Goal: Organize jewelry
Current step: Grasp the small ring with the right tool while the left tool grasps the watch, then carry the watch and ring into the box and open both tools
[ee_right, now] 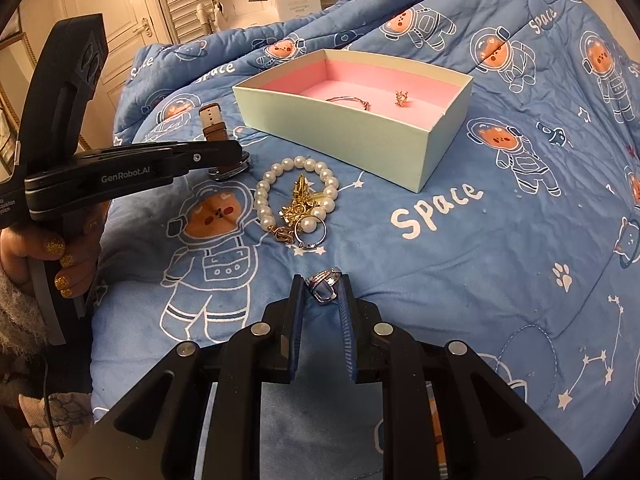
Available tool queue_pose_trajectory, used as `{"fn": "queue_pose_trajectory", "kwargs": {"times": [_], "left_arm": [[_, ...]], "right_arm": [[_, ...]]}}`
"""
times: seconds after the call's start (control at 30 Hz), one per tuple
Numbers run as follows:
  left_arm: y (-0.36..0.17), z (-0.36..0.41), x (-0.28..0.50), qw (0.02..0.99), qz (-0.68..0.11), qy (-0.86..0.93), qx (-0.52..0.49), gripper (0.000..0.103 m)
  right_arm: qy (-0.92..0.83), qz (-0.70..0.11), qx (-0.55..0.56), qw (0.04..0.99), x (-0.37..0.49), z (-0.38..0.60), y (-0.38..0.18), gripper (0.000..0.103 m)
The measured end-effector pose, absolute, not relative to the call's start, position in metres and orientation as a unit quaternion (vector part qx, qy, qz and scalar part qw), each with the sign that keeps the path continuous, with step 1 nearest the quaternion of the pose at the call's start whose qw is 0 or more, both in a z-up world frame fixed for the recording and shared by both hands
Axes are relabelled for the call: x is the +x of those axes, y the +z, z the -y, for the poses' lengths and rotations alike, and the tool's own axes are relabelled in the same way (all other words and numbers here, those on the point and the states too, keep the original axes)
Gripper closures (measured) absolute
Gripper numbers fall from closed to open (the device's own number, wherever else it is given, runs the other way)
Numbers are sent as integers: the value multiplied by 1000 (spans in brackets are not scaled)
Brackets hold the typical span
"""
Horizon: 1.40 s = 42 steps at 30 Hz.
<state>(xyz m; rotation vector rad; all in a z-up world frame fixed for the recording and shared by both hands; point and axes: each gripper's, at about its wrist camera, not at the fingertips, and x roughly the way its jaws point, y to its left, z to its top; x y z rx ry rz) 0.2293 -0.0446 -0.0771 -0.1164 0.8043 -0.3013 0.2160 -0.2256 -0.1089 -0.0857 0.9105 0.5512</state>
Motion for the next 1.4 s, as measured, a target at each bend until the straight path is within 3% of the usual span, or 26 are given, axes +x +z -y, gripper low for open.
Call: {"fn": "queue_pose_trajectory", "kwargs": {"times": [0.4, 0.7, 0.73, 0.77, 0.8, 0.87, 1.17, 1.23, 1.27, 1.4], "left_arm": [[-53, 32, 224, 902, -389, -165, -84, 93], [-42, 32, 225, 905, -382, -169, -74, 93], [-42, 32, 224, 905, -382, -169, -74, 93], [-42, 32, 224, 905, -382, -169, -74, 93], [-42, 33, 224, 905, -383, -169, -73, 93], [-44, 33, 224, 904, -385, -169, -72, 93], [-48, 36, 224, 903, -390, -169, -68, 93], [-49, 36, 225, 902, -391, -170, -68, 93], [-50, 36, 226, 902, -392, -170, -67, 93], [-51, 36, 226, 901, -394, -170, -67, 93]], "right_arm": [[290, -415, -14, 862, 225, 221, -83, 95], [288, -405, -22, 868, 229, 225, -75, 95], [282, -405, -31, 869, 228, 224, -76, 93], [276, -406, -37, 870, 227, 225, -78, 81], [276, -407, -39, 870, 227, 225, -79, 60], [275, -407, -40, 871, 227, 225, -84, 48], [274, -427, -71, 859, 234, 214, -110, 64], [277, -429, -76, 856, 236, 212, -113, 71], [280, -432, -78, 854, 237, 210, -114, 81], [279, -430, -78, 855, 235, 211, -112, 81]]}}
